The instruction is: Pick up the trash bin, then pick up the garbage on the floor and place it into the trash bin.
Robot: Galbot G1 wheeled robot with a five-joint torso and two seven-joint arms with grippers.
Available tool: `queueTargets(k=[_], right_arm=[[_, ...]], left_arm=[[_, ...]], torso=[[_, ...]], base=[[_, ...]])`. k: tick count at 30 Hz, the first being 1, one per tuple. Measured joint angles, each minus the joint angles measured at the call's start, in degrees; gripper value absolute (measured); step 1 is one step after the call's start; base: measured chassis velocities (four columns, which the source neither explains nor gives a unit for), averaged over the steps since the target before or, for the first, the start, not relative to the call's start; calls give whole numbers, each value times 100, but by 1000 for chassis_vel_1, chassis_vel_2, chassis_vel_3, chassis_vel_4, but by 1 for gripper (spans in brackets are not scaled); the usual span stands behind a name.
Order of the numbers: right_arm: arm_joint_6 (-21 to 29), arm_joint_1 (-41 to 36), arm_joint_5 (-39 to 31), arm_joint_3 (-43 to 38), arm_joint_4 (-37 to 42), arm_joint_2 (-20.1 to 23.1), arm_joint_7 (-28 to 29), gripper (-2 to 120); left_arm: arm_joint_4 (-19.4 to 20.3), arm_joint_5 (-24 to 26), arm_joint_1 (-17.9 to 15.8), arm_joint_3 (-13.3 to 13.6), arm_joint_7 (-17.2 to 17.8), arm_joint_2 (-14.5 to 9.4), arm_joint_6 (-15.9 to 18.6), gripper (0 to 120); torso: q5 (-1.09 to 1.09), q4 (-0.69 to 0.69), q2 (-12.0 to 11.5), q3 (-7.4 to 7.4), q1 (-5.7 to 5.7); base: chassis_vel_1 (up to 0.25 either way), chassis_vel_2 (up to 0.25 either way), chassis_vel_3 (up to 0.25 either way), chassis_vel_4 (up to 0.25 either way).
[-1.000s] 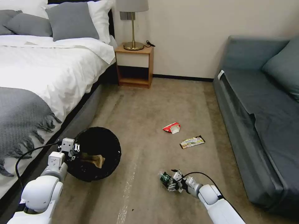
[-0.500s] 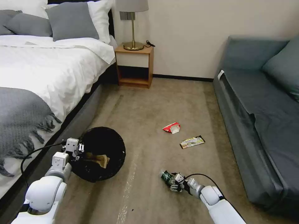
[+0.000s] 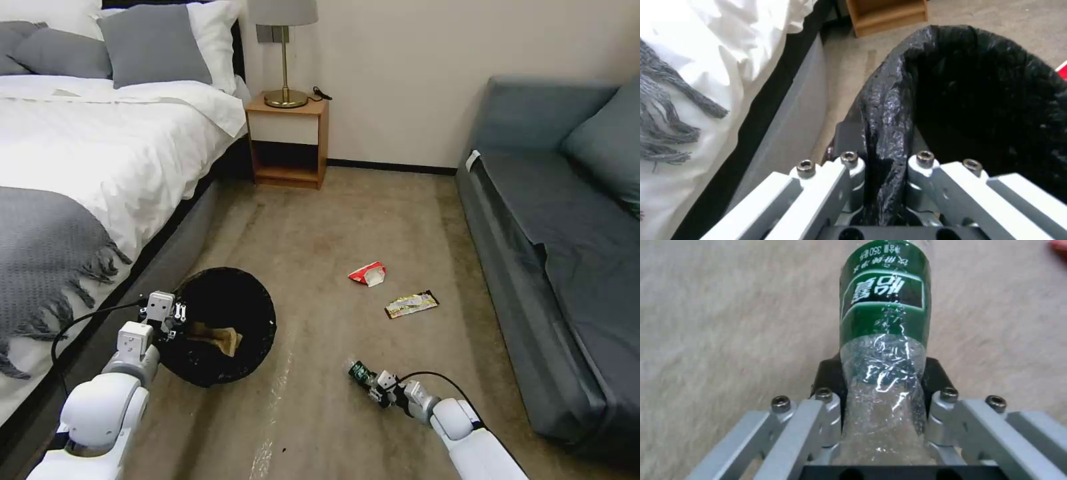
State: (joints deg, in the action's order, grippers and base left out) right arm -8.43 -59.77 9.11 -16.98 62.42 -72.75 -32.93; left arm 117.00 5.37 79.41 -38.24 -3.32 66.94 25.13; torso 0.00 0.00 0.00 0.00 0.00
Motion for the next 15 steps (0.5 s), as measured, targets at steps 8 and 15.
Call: queueTargets(k=[8, 15], right_arm=[[218, -5, -836, -65, 808, 97, 100, 23], [543, -76, -1502, 122, 1799, 164, 301, 23]], left_arm=[[18, -2, -1, 29, 0, 24, -33, 7], [22, -12, -6, 85, -1, 68, -52, 7]], torso=[[-1, 0, 0, 0, 0], [-1, 1, 0, 0, 0]], base=[[0, 0, 0, 0], [0, 0, 0, 0]])
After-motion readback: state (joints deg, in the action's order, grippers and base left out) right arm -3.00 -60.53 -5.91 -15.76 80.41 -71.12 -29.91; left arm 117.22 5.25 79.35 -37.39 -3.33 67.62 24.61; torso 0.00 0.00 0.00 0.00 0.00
